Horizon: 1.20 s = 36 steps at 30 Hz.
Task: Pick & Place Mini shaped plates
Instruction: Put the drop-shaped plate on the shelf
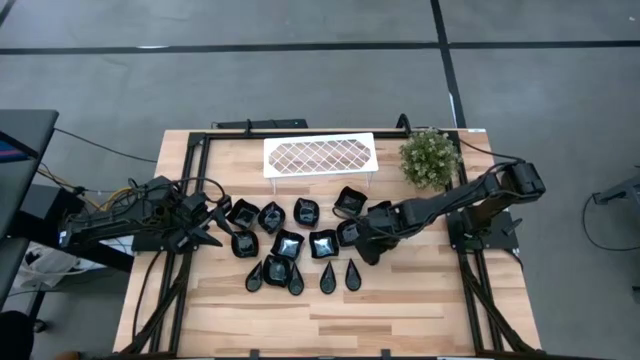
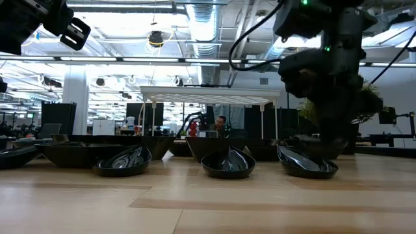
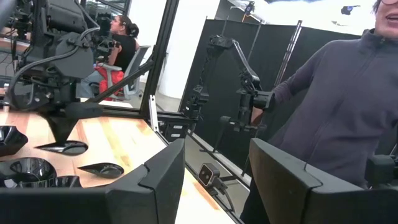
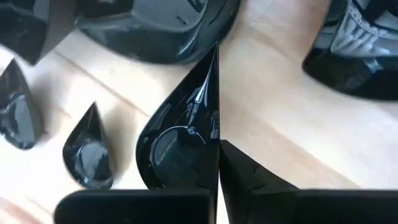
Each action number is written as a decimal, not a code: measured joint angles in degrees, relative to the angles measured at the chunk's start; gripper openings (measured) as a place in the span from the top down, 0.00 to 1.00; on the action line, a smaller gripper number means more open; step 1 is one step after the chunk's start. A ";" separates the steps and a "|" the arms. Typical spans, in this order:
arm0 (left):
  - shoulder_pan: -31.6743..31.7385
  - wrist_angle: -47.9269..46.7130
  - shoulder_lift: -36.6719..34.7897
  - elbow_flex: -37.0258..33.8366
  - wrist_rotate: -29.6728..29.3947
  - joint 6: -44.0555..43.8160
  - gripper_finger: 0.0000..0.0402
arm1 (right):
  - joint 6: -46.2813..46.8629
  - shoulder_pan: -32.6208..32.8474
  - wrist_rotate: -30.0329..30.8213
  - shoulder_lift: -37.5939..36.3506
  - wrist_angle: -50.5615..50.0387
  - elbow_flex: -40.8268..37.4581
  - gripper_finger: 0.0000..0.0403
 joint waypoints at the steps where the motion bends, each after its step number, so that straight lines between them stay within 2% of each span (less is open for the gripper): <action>1: 0.01 0.00 0.00 0.00 0.00 0.00 0.55 | 0.23 0.10 -0.58 0.02 -1.85 0.95 1.00; 7: 0.02 0.00 0.00 0.00 0.00 -0.01 0.55 | 0.45 1.75 -2.06 0.02 -9.06 8.45 1.00; 16: 0.00 0.00 0.00 0.00 0.00 0.00 0.55 | 0.56 2.11 -1.54 0.01 -9.97 19.45 1.00; 25: 0.01 0.00 0.00 0.00 0.00 -0.01 0.55 | -1.60 -1.12 0.56 0.02 -10.16 25.96 1.00; 32: 0.00 0.00 0.00 0.00 0.00 0.00 0.55 | -7.86 -5.05 3.57 0.02 -10.48 30.11 1.00; 36: 0.01 0.00 0.00 0.00 0.00 -0.02 0.55 | -11.87 -7.64 3.61 0.02 -14.33 33.74 1.00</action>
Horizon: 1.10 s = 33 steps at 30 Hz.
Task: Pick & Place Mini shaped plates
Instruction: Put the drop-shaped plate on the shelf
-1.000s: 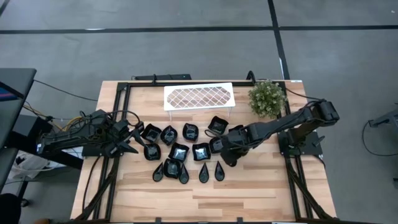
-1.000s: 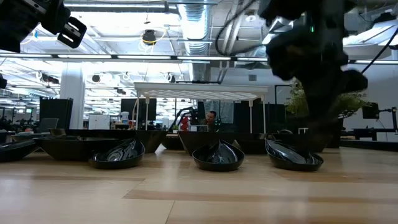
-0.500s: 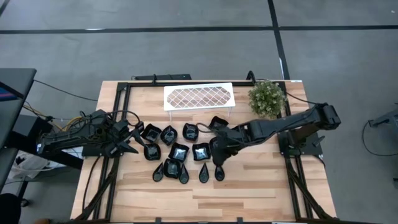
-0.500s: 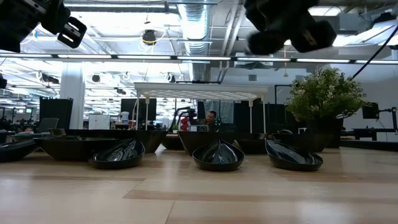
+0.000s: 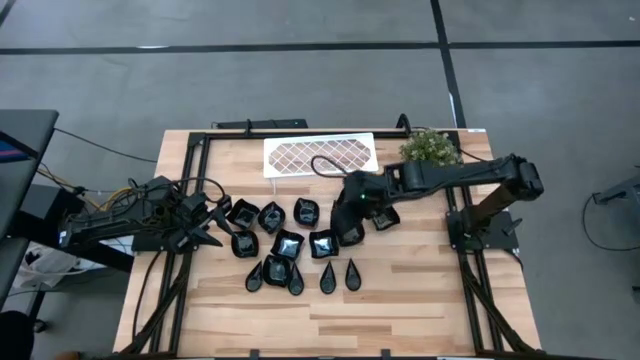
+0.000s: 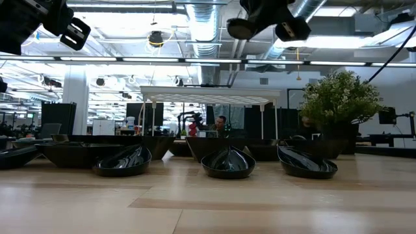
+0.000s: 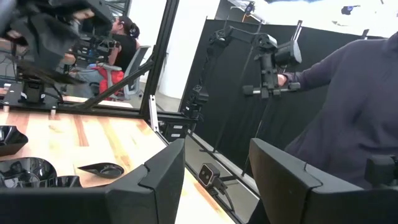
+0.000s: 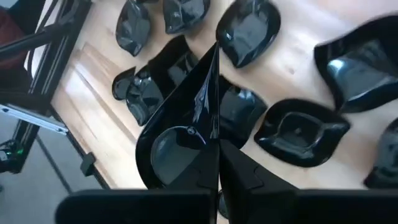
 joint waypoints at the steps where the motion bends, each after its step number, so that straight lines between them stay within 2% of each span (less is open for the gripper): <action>1: -0.01 0.00 0.00 0.00 -0.02 0.02 0.55 | -1.08 -0.67 0.14 0.00 -1.40 0.98 1.00; 6: -0.01 0.00 0.00 0.00 -0.02 0.00 0.55 | -6.54 -4.84 2.87 0.00 -8.72 6.47 1.00; 15: -0.01 0.00 0.00 0.00 -0.01 0.00 0.55 | -17.53 -16.33 2.78 0.00 -17.37 12.00 1.00; 27: 0.00 0.00 0.00 0.00 0.00 0.00 0.55 | -25.71 -32.04 -1.93 0.02 -18.43 12.39 1.00; 33: -0.01 0.00 0.00 0.00 0.00 0.00 0.55 | -28.22 -36.71 -4.11 0.02 -17.92 12.00 1.00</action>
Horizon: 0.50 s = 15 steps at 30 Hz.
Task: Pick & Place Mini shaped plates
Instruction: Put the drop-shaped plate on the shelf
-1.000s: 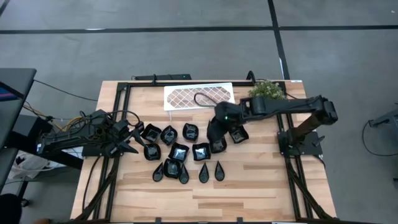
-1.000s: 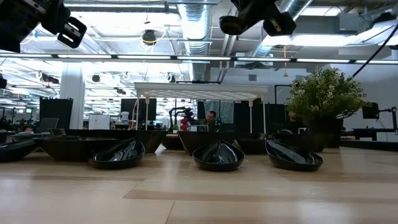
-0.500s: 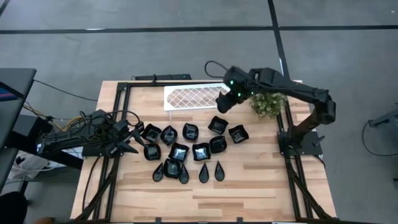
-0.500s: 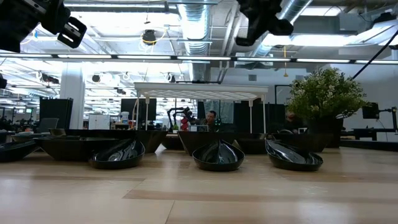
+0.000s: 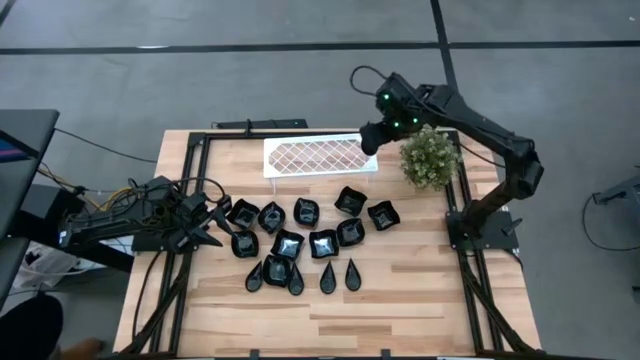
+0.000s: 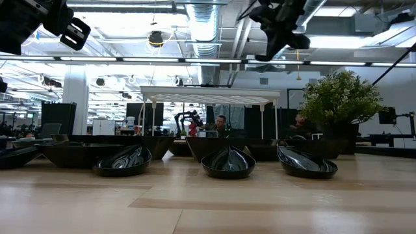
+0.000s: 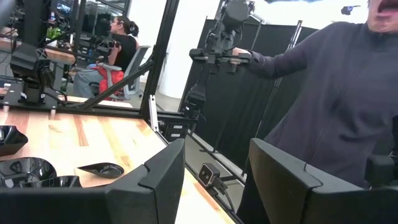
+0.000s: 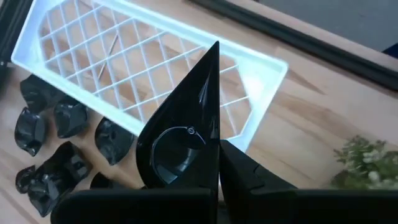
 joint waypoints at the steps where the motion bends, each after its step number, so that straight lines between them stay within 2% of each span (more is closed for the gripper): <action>1: 0.02 0.00 0.00 0.00 -0.02 0.00 0.55 | -0.09 -0.27 -0.48 0.00 0.25 -0.37 1.00; 15: 0.00 0.00 0.00 0.00 0.00 0.00 0.55 | -5.36 -0.95 -1.70 7.55 1.95 -0.59 1.00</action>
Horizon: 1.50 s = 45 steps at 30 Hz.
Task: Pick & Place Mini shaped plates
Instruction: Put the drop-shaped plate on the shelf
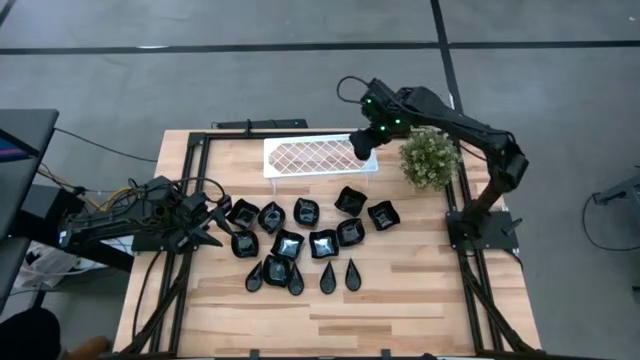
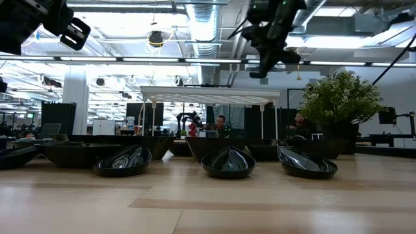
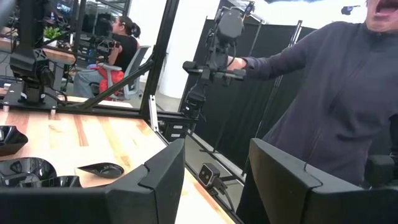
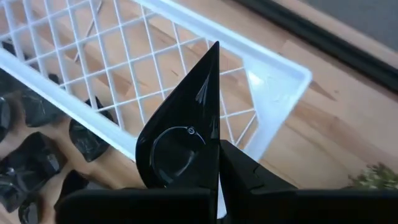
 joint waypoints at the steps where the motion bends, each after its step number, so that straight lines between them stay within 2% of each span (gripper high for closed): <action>1: 0.00 0.00 0.00 0.00 -0.02 -0.02 0.55 | -0.63 -0.12 -0.62 0.78 -0.14 0.00 1.00; 12: 0.02 0.00 0.00 0.00 -0.02 -0.02 0.55 | -1.78 -0.97 -0.55 4.58 0.82 0.01 1.00; 45: 0.01 0.00 0.00 0.00 -0.01 0.00 0.55 | 1.49 0.27 4.33 4.53 0.92 0.00 1.00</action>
